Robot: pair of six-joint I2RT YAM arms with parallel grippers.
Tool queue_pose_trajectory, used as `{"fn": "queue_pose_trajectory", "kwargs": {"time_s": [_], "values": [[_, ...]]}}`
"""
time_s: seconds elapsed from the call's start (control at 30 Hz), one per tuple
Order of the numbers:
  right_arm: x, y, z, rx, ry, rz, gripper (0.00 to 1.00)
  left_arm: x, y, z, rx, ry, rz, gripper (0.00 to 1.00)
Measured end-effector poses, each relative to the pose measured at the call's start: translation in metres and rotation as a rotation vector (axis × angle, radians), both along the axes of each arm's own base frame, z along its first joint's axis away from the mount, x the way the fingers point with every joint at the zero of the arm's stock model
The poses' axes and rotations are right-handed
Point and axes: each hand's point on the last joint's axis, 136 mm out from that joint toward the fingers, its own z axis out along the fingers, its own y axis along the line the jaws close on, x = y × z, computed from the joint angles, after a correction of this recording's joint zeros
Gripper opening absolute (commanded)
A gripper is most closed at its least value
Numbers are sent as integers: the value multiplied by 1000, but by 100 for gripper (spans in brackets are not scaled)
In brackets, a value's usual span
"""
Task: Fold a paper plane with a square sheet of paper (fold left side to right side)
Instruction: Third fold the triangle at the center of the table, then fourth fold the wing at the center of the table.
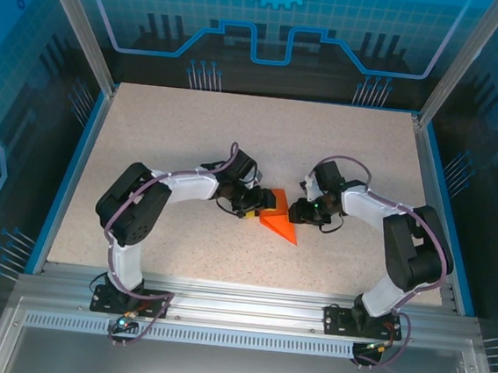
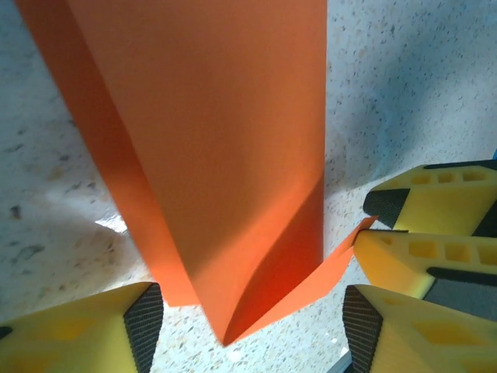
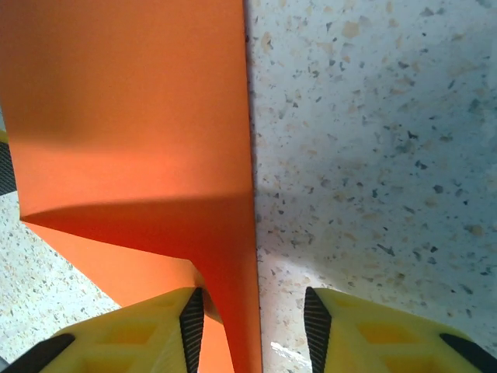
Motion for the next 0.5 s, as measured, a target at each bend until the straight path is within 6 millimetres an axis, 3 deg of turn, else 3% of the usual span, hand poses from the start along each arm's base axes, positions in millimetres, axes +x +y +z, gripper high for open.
{"fn": "queue_pose_trajectory", "kwargs": {"time_s": [0.23, 0.5], "values": [[2, -4, 0, -26, -15, -8, 46, 7, -8, 5, -19, -5, 13, 29], [-4, -17, 40, -37, -208, -14, 52, 8, -11, 7, -19, -10, 12, 21]]}}
